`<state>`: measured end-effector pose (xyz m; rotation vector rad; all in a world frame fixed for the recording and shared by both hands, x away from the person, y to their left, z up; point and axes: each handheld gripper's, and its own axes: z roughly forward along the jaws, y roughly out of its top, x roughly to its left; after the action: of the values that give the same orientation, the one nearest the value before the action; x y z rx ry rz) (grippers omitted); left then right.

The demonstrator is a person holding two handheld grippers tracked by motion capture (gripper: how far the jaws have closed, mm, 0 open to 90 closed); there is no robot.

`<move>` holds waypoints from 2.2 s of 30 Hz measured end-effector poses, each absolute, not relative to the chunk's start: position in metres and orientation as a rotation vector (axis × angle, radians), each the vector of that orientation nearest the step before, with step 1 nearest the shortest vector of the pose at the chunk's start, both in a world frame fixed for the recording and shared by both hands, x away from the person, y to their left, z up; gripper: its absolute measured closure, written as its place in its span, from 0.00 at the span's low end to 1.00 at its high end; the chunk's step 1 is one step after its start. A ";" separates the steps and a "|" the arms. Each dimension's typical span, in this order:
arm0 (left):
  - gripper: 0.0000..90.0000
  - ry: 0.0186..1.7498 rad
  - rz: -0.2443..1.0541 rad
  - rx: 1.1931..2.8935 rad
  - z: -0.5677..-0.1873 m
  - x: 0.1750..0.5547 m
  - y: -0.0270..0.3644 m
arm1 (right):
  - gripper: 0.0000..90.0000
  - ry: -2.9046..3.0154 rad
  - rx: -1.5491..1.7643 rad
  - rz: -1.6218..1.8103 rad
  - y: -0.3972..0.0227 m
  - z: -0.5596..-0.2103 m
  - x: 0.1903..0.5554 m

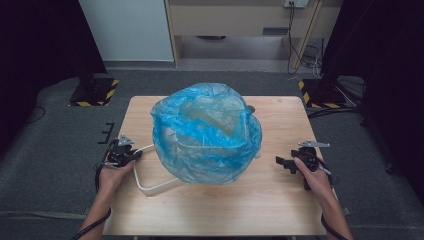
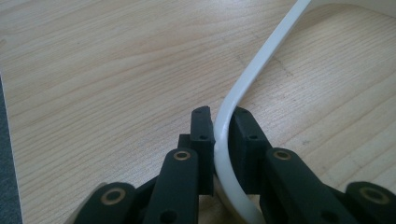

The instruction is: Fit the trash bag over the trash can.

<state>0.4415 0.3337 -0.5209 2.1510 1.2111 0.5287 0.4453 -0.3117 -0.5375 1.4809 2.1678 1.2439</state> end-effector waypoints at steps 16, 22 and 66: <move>0.89 1.194 0.543 2.098 -0.493 0.441 0.345 | 0.11 2.168 1.478 1.244 -0.311 -0.538 0.445; 0.89 1.184 0.556 2.087 -0.478 0.440 0.354 | 0.11 2.164 1.489 1.257 -0.312 -0.538 0.445; 0.89 1.116 0.617 2.052 -0.416 0.425 0.376 | 0.11 2.173 1.474 1.253 -0.309 -0.538 0.446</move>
<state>0.4251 0.3761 -0.4163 2.0524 1.1164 0.6174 0.4461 -0.3095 -0.5378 1.4743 2.1735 1.2531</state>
